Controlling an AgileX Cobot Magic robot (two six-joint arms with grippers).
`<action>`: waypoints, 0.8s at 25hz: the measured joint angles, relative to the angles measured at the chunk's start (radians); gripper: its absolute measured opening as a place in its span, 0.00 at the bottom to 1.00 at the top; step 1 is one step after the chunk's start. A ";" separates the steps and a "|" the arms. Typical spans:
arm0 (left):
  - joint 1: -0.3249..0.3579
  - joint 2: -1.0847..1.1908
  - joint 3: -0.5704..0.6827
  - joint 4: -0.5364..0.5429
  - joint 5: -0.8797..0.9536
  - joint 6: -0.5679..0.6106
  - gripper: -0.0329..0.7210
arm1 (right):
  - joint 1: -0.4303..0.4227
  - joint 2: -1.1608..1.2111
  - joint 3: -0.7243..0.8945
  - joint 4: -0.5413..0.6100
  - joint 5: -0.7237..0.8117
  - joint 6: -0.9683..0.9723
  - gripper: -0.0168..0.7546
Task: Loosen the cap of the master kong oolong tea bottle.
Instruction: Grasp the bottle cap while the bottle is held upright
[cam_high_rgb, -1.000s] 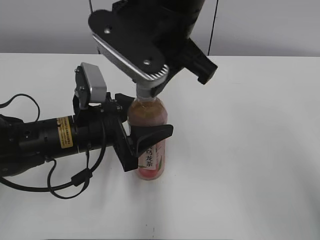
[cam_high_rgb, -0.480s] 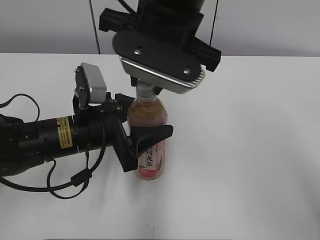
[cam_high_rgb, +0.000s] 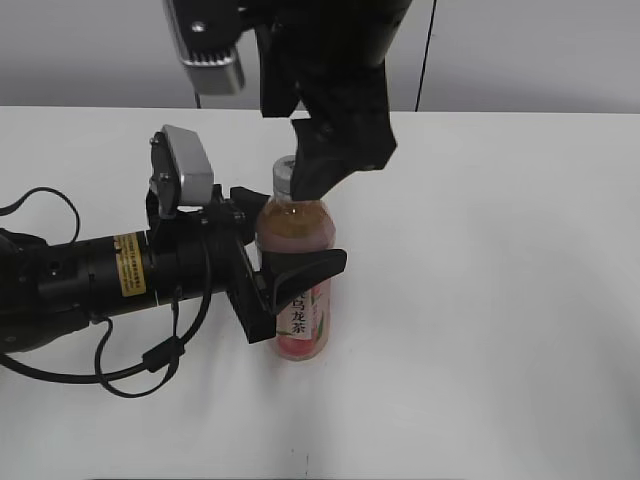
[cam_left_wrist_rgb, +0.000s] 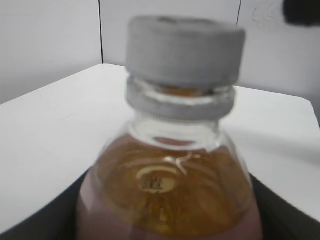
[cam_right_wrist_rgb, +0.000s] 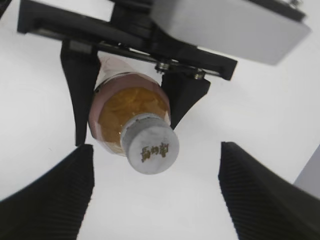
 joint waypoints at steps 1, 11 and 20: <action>0.000 0.000 0.000 0.000 0.000 0.000 0.64 | 0.003 -0.001 0.000 0.000 0.000 0.079 0.84; 0.000 0.000 0.000 0.000 0.000 0.000 0.64 | 0.004 -0.002 -0.036 0.000 0.001 0.964 0.78; 0.000 0.000 0.000 0.000 0.000 -0.001 0.64 | 0.004 -0.002 -0.046 -0.035 0.001 1.458 0.75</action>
